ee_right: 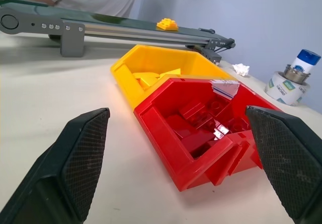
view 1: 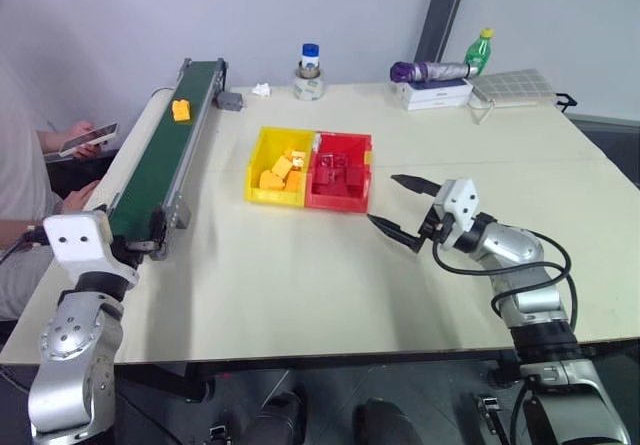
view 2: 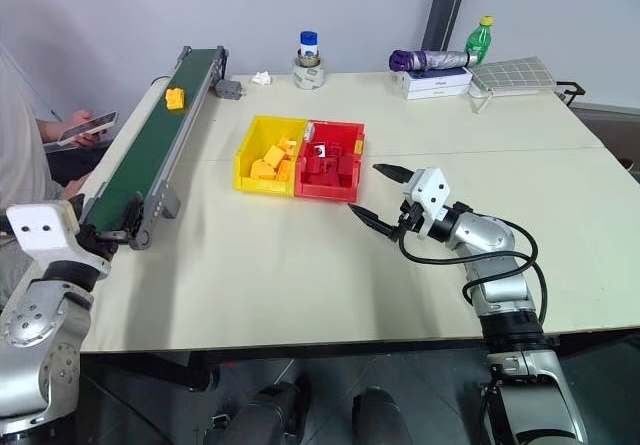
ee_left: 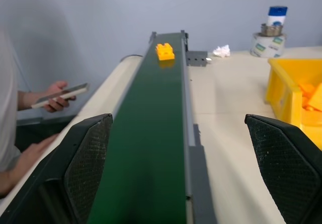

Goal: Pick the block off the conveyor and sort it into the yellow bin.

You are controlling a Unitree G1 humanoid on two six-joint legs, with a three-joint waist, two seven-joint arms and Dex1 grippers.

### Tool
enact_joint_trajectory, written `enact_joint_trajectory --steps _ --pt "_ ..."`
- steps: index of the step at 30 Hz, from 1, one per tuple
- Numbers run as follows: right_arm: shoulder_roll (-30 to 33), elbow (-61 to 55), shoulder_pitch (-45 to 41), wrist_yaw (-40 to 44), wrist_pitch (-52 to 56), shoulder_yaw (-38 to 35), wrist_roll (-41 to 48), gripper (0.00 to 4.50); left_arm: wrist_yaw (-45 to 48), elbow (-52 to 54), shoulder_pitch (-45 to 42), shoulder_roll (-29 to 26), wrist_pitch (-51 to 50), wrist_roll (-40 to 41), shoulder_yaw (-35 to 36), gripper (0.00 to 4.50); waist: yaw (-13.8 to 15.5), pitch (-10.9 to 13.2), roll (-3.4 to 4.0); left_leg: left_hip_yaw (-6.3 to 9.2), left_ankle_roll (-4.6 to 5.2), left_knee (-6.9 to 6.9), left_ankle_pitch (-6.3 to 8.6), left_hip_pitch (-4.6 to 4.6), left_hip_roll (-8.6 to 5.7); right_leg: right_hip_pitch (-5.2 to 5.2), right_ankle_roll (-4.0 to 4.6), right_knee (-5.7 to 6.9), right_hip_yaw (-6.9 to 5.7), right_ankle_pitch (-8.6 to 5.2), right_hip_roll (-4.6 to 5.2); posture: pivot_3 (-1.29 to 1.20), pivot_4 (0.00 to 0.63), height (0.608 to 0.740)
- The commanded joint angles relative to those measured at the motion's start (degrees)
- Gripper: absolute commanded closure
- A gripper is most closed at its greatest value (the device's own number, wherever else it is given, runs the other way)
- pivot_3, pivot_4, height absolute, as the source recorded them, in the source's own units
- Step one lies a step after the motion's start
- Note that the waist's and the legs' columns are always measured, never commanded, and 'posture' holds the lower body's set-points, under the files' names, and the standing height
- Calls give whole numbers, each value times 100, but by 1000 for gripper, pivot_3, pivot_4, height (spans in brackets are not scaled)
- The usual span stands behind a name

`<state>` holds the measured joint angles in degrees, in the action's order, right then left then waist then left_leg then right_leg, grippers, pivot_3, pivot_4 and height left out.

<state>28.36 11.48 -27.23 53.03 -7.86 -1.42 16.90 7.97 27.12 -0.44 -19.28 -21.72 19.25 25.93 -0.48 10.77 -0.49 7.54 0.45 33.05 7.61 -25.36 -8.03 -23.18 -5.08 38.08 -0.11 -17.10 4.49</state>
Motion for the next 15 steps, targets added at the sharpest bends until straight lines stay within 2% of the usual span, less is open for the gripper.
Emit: enact_joint_trajectory --steps 1,15 --pt "36 -144 -79 -36 -84 -110 21 0 -27 51 -89 -70 72 -25 26 54 0 0 0 0 0 0 0 0 0 0 0 0 0 0 0 0 150 740" --pt "43 -182 -68 -53 -50 -95 26 0 -271 -167 -346 -79 -225 -54 -8 54 1 0 0 0 0 0 0 0 0 -1 0 0 0 0 0 0 150 740"
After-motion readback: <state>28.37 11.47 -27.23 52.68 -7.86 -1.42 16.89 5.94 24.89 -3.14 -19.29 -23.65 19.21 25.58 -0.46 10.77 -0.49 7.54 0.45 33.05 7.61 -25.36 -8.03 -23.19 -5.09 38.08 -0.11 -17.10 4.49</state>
